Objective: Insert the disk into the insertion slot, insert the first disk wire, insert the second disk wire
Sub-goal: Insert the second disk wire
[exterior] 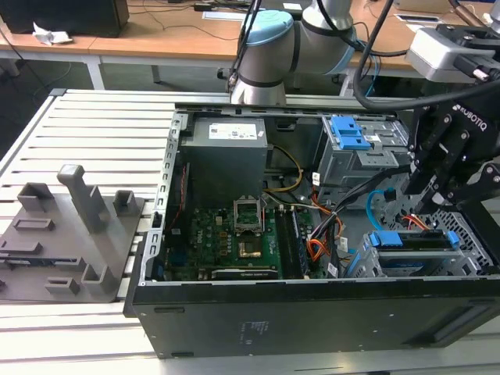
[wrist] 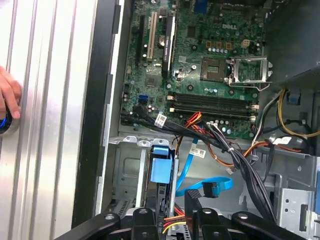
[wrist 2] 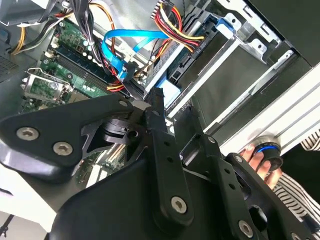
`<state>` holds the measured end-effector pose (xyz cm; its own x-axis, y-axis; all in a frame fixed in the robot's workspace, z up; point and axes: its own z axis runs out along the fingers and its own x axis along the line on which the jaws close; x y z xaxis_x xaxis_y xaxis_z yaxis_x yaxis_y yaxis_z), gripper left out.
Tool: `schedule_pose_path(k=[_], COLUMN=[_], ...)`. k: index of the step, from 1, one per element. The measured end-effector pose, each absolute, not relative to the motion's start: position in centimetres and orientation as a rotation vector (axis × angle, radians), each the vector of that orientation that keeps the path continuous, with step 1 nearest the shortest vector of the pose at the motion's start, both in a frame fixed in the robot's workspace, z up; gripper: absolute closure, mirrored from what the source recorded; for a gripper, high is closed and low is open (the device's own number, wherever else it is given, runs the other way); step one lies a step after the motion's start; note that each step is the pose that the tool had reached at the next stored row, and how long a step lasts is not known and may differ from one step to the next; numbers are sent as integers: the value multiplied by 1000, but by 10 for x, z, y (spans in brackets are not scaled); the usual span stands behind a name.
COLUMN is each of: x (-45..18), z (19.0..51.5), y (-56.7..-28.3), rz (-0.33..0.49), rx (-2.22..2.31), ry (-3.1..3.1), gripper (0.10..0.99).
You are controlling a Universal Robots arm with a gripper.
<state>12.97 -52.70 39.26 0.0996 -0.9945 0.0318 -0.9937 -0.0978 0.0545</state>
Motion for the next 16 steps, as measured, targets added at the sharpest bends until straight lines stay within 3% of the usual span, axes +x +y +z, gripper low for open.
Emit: schedule_pose_path(k=[12,16], x=[130,130], z=[407,407], y=[-527,-514], rz=[-20,-20], rx=[2283,2283], ry=[-2067,-2067], gripper=[725,725])
